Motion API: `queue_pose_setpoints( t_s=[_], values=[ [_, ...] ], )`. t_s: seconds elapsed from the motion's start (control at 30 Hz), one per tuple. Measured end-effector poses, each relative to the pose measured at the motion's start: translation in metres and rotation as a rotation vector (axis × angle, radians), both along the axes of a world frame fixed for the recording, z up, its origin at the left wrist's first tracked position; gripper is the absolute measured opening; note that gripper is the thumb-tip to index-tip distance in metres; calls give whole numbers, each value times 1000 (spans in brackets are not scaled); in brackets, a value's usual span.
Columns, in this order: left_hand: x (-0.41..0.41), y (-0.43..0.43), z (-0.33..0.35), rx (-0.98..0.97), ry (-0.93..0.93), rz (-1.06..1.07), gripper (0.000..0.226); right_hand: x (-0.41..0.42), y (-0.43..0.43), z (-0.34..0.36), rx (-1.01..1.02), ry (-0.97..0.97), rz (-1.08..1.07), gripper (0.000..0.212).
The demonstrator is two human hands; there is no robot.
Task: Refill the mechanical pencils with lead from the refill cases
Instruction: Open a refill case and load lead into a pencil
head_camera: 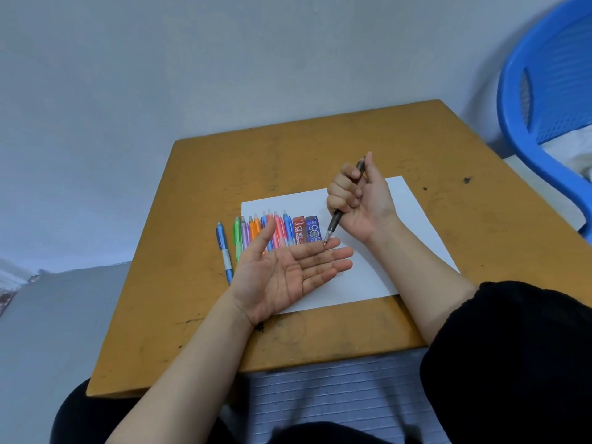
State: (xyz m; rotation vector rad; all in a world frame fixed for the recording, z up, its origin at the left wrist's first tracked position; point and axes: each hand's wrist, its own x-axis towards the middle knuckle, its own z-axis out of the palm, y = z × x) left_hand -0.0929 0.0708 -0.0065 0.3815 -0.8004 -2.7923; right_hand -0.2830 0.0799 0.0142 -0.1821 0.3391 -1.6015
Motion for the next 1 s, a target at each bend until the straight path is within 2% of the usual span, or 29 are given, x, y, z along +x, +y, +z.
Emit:
queue_pose_setpoints(
  t_s=[0.1,0.27,0.37,0.47,0.67,0.73,0.8,0.93,1.0],
  values=[
    [0,1,1,22,0,12,87,4,0,1,-3,91,-10,51],
    [-1,4,6,94,5,63,89,3,5,5,40,383,-105,19],
    [0,5,8,79,3,88,89,-4,9,9,57,461,-138,23],
    [2,7,7,4,-3,106,85,-11,12,16,92,455,-161,32],
    [4,13,10,-152,51,228,76,-14,22,23,329,714,-217,11],
    [5,17,6,-281,21,326,74,-14,26,19,422,850,-253,19],
    [6,19,5,-463,-49,421,65,-16,30,16,514,1037,-282,18],
    [10,16,11,-1010,-314,499,20,-24,37,6,611,1385,-341,17],
    [15,9,13,-1294,-496,519,16,-25,40,3,627,1509,-362,19]
  ],
)
